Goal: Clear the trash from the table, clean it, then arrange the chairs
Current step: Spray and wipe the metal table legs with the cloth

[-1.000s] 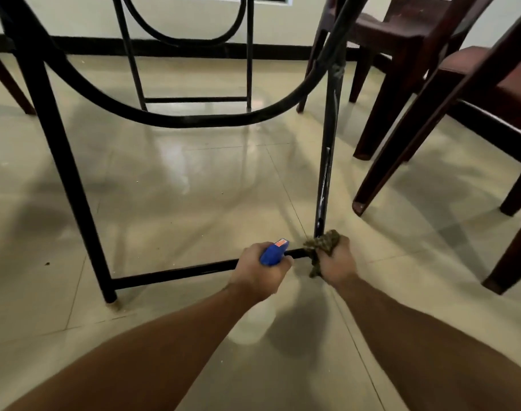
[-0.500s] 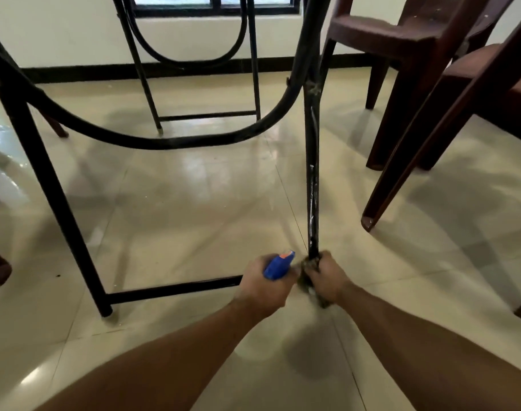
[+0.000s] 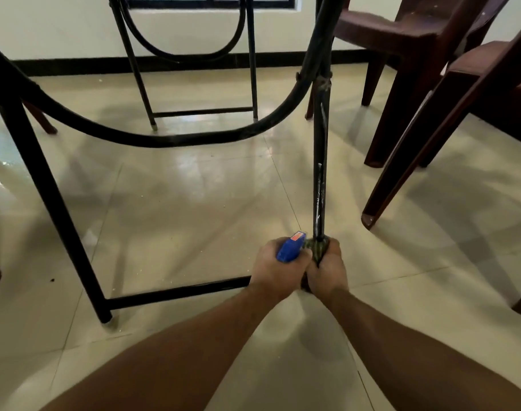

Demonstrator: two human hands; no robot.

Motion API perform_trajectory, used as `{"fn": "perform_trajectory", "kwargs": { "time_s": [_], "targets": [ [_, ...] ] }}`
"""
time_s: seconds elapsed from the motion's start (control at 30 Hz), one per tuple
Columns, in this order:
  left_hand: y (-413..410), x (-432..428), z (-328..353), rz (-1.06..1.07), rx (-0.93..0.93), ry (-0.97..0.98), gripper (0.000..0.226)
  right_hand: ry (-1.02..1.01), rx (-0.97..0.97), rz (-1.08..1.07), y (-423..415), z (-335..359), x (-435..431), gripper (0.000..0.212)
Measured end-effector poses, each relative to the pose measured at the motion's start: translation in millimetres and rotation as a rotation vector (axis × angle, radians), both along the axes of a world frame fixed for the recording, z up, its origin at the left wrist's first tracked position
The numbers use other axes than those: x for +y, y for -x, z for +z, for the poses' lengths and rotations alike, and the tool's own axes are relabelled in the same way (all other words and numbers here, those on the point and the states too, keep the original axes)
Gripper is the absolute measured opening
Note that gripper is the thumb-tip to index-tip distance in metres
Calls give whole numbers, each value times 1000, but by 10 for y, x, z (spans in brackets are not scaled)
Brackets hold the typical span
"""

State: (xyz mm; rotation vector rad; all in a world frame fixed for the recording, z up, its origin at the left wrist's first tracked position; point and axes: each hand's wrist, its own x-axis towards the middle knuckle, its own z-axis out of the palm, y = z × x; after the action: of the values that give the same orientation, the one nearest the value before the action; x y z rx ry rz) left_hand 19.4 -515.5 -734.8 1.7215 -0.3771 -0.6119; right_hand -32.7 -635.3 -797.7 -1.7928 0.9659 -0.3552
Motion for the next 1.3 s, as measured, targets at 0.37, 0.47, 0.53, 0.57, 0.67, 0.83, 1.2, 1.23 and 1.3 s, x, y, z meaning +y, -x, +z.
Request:
{"fn": "perform_trajectory", "kwargs": {
  "time_s": [0.37,0.47,0.53,0.57,0.67,0.83,1.2,1.23,1.3],
  "targets": [
    [-198,63,269,-24,-56,113,23,66,113,42,-161,171,-81,30],
    [-208,31,347,-37,-54,152,23,-50,229,-63,-309,235,-77,31],
    [-215,10,414,-32,-65,179,20,-26,-2,-135,-452,402,-60,19],
    [-218,4,442,-25,-61,184,18,-5,-110,-180,-476,499,-49,16],
    [-244,36,505,-5,-53,204,14,226,-170,-43,-388,530,5,37],
    [-313,141,587,-31,-111,194,14,240,-7,-120,-450,475,83,37],
    [-377,321,674,-6,-202,166,27,403,-220,-135,-703,912,193,60],
    [-382,314,695,7,-193,170,26,622,-182,-29,-652,895,214,72],
    [-377,323,723,37,-180,175,23,1156,30,243,-494,706,154,81]
  ]
}}
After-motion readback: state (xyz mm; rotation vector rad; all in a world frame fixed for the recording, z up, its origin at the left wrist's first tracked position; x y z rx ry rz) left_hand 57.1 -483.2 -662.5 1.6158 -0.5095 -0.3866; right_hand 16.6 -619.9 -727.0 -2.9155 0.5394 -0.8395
